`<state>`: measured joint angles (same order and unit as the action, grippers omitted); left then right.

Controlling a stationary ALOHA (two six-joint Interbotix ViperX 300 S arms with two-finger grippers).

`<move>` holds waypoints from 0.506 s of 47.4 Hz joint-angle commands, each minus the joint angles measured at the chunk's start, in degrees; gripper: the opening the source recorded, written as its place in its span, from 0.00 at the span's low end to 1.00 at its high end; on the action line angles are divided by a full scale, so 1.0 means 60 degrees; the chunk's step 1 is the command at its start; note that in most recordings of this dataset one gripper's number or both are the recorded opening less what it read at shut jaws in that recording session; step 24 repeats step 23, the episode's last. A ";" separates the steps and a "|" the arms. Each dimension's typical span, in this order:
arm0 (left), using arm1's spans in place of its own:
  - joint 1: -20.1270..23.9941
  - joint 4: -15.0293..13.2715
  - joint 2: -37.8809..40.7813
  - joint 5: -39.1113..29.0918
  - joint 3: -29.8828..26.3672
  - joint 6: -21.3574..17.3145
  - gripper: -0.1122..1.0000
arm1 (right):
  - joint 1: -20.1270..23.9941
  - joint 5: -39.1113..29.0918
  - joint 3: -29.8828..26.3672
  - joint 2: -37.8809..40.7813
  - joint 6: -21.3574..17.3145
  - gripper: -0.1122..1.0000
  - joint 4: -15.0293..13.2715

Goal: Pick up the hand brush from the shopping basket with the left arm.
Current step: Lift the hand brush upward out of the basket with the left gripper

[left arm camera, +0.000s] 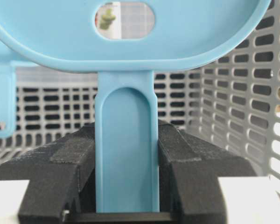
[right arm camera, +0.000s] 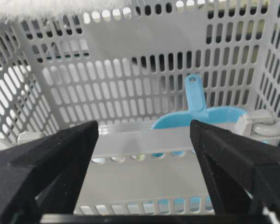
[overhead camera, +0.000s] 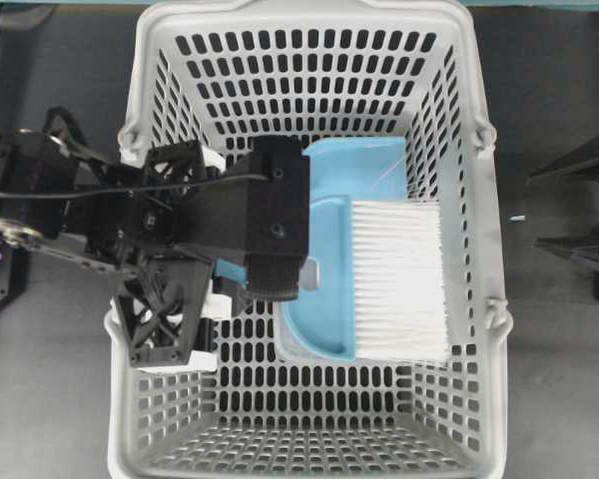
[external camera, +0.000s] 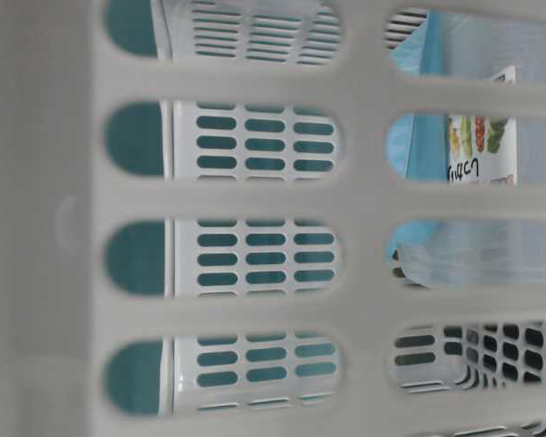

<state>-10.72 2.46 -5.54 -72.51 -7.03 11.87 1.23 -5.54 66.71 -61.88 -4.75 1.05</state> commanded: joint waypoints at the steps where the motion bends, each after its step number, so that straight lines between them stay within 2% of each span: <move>1: -0.0029 0.0029 -0.0161 0.0044 -0.0088 -0.0015 0.32 | 0.0000 0.0103 -0.0088 0.0044 -0.0015 0.78 0.0044; 24: -0.0029 0.0029 0.0015 0.0044 -0.0146 -0.0044 0.32 | 0.0000 0.0103 -0.0088 0.0044 -0.0015 0.78 0.0044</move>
